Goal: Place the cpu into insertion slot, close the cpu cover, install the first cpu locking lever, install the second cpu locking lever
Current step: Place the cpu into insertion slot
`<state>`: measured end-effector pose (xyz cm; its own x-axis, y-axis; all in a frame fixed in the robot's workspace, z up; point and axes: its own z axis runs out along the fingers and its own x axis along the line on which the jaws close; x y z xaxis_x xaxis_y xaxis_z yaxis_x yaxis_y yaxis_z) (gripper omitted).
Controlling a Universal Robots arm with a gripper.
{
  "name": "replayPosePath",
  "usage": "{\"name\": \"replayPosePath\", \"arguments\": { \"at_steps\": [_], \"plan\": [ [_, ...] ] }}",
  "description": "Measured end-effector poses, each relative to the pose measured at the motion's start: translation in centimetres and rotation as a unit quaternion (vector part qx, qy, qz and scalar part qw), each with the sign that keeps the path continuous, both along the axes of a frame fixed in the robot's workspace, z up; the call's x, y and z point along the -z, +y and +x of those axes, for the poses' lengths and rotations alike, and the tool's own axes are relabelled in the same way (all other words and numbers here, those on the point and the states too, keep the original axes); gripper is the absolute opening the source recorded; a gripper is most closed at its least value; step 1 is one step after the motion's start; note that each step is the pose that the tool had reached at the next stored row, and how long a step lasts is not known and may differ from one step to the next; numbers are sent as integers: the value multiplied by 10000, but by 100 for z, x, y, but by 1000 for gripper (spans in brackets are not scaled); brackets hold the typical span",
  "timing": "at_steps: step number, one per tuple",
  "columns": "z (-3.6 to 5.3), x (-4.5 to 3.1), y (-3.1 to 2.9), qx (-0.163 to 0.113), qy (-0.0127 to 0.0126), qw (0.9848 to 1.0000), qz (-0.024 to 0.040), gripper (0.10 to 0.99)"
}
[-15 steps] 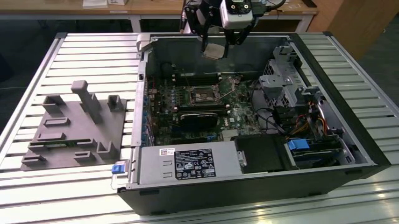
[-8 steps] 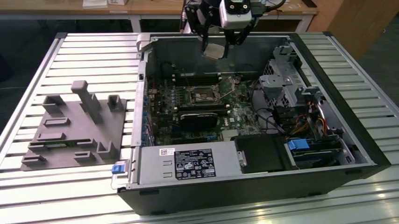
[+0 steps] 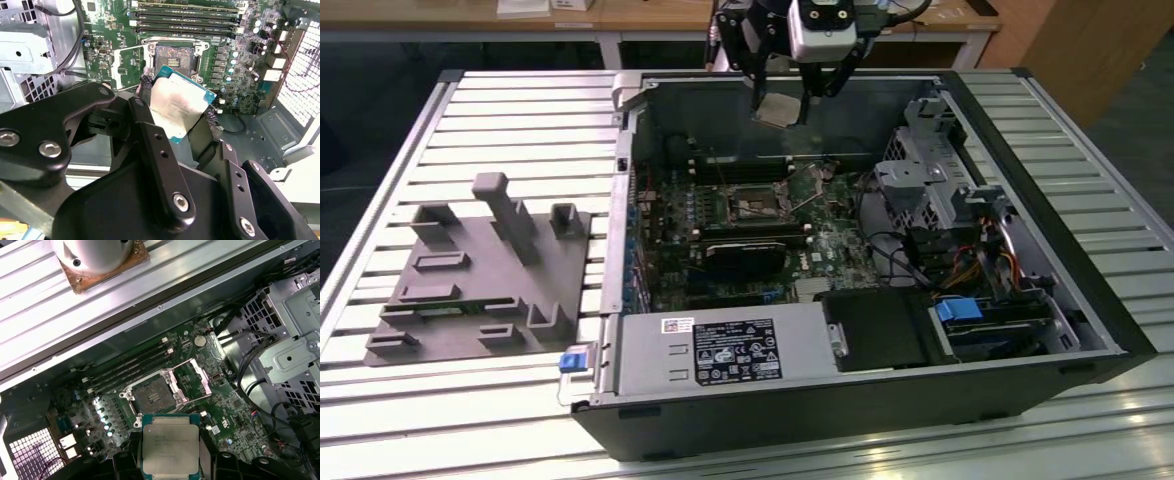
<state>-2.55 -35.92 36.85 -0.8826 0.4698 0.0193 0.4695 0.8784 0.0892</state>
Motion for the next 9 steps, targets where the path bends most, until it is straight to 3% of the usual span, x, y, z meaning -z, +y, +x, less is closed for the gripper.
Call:
{"name": "replayPosePath", "arguments": {
  "at_steps": [9],
  "plan": [
    [0,0,0,101,0,9999,0,541]
  ]
}}
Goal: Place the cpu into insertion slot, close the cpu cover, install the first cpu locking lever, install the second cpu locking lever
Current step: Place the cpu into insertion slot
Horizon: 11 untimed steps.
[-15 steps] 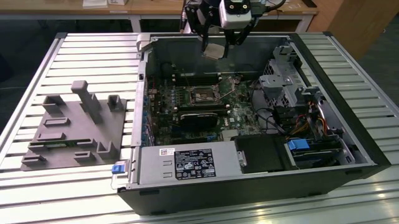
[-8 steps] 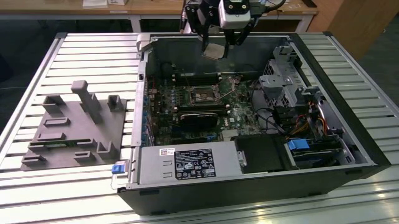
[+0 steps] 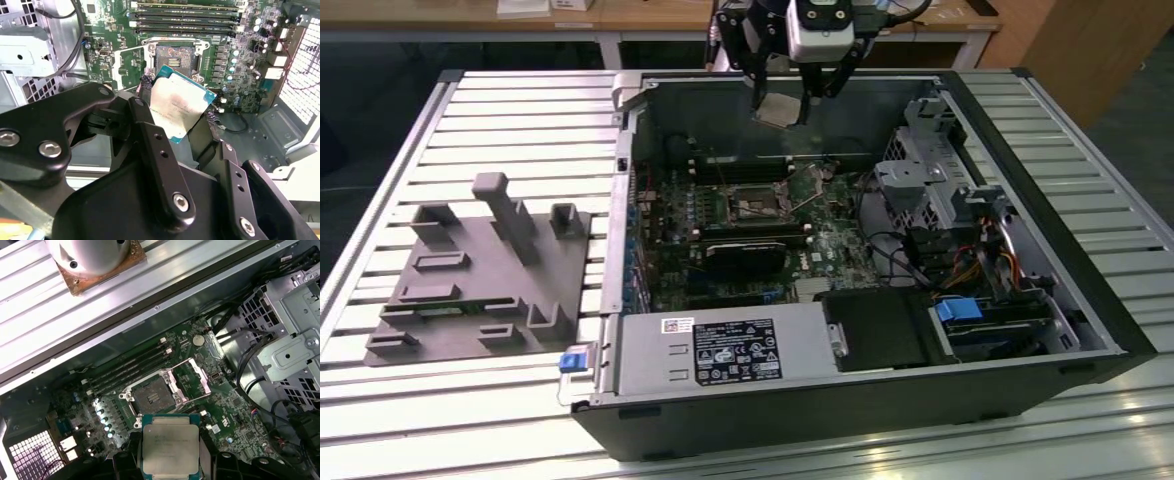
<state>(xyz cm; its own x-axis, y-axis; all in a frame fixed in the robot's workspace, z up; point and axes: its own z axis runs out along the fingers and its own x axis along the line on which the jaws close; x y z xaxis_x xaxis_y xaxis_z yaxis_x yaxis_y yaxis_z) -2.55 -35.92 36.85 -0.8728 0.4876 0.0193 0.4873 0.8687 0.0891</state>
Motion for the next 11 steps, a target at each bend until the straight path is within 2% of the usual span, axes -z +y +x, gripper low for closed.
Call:
{"name": "replayPosePath", "arguments": {
  "at_steps": [11],
  "plan": [
    [0,5,0,281,0,9996,0,541]
  ]
}}
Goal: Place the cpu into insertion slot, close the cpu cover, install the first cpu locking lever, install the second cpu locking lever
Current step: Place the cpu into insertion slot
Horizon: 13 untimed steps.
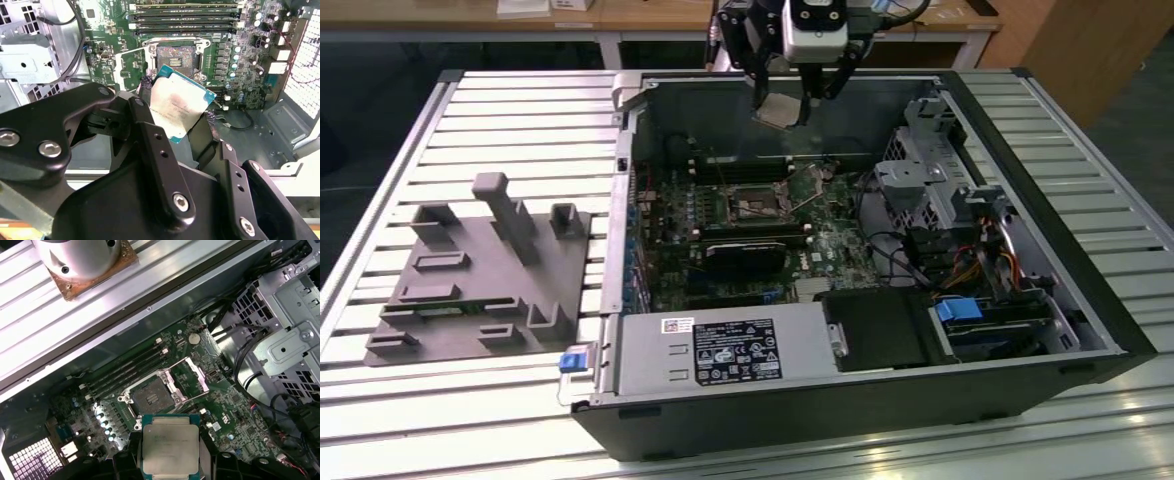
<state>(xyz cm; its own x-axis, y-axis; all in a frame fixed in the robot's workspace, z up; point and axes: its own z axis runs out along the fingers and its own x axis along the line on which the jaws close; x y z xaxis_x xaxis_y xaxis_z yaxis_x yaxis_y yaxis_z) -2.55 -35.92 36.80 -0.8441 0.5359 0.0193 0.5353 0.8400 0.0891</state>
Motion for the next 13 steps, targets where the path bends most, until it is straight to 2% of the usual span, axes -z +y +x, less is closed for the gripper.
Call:
{"name": "replayPosePath", "arguments": {
  "at_steps": [13],
  "plan": [
    [0,3,0,219,0,9998,0,541]
  ]
}}
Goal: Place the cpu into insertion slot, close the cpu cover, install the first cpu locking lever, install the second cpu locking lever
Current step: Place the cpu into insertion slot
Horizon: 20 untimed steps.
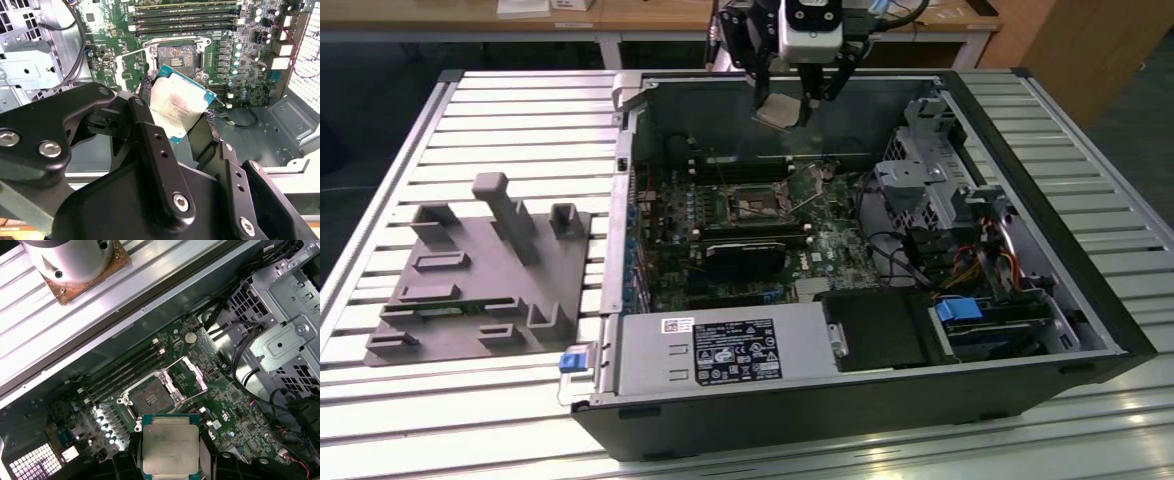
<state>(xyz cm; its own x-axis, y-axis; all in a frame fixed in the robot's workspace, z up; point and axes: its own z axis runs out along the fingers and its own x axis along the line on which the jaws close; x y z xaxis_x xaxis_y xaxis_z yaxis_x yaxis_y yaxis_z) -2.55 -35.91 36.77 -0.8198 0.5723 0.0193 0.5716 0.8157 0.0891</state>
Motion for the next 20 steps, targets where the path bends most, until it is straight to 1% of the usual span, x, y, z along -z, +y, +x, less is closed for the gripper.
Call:
{"name": "replayPosePath", "arguments": {
  "at_steps": [9,20],
  "plan": [
    [0,2,1,180,0,9998,0,541],
    [0,11,2,235,0,9997,-3,541]
  ]
}}
